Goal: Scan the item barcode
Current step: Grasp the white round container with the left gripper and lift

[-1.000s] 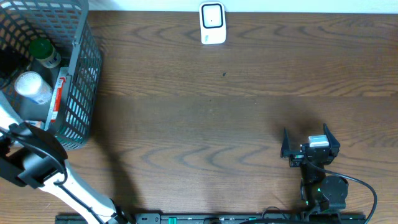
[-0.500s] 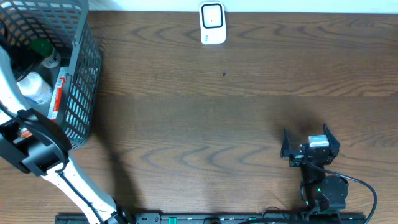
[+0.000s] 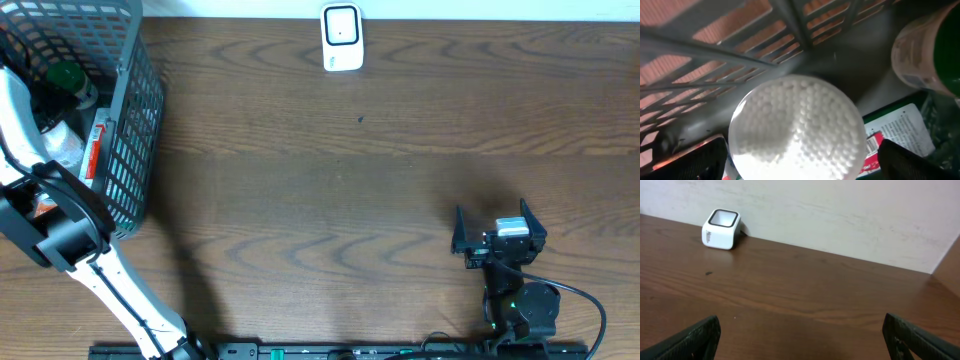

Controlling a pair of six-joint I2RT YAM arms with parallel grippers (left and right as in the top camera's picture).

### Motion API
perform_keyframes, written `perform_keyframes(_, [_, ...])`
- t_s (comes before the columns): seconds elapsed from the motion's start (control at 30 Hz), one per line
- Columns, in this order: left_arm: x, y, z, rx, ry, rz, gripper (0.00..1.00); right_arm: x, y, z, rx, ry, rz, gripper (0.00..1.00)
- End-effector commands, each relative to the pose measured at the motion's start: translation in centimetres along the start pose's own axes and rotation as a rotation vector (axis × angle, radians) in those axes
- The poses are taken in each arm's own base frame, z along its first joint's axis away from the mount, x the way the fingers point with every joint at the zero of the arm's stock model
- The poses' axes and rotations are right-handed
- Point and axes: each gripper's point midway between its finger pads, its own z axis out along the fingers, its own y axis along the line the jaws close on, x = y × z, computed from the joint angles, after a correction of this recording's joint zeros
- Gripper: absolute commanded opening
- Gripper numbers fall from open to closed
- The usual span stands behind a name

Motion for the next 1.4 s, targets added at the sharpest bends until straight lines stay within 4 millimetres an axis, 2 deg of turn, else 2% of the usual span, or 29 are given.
perform_keyframes(0.0, [0.3, 1.2, 0.9, -0.059, 0.003, -0.007, 0.96, 0.2, -0.3, 0.0, 0.014, 0.006, -0.010, 0.99])
perform_keyframes(0.17, [1.1, 1.2, 2.7, -0.067, 0.015, -0.003, 0.97, 0.1, -0.3, 0.0, 0.015, 0.005, -0.010, 0.99])
perform_keyframes(0.27, [1.0, 1.1, 3.0, -0.065, 0.012, -0.004, 0.96, 0.1, -0.3, 0.0, 0.015, 0.005, -0.010, 0.99])
perform_keyframes(0.47, [0.1, 1.1, 1.3, -0.044, -0.033, -0.015, 0.80, 0.1, -0.3, 0.0, 0.015, 0.005, -0.010, 0.99])
perform_keyframes(0.63, [-0.5, 1.1, 0.0, -0.029, -0.064, -0.023, 0.75, 0.1, -0.3, 0.0, 0.015, 0.005, -0.010, 0.99])
perform_keyframes(0.83, [-1.2, 1.3, -2.6, -0.006, -0.111, -0.034, 0.75, 0.1, -0.3, 0.0, 0.015, 0.005, -0.010, 0.99])
perform_keyframes(0.93, [-1.8, 1.5, -5.0, 0.015, -0.154, -0.045, 0.75, 0.2, -0.3, 0.0, 0.014, 0.006, -0.010, 0.99])
perform_keyframes(1.07, [-2.5, 2.1, -9.4, 0.055, -0.234, -0.064, 0.75, 0.1, -0.3, 0.0, 0.015, 0.005, -0.010, 0.99])
perform_keyframes(1.2, [-2.6, 3.2, -15.1, 0.102, -0.326, -0.087, 0.75, 0.1, -0.3, 0.0, 0.015, 0.005, -0.010, 0.99])
perform_keyframes(1.37, [-1.0, 4.1, -22.4, 0.173, -0.429, -0.096, 0.75, 0.1, -0.3, 0.0, 0.015, 0.005, -0.010, 0.99])
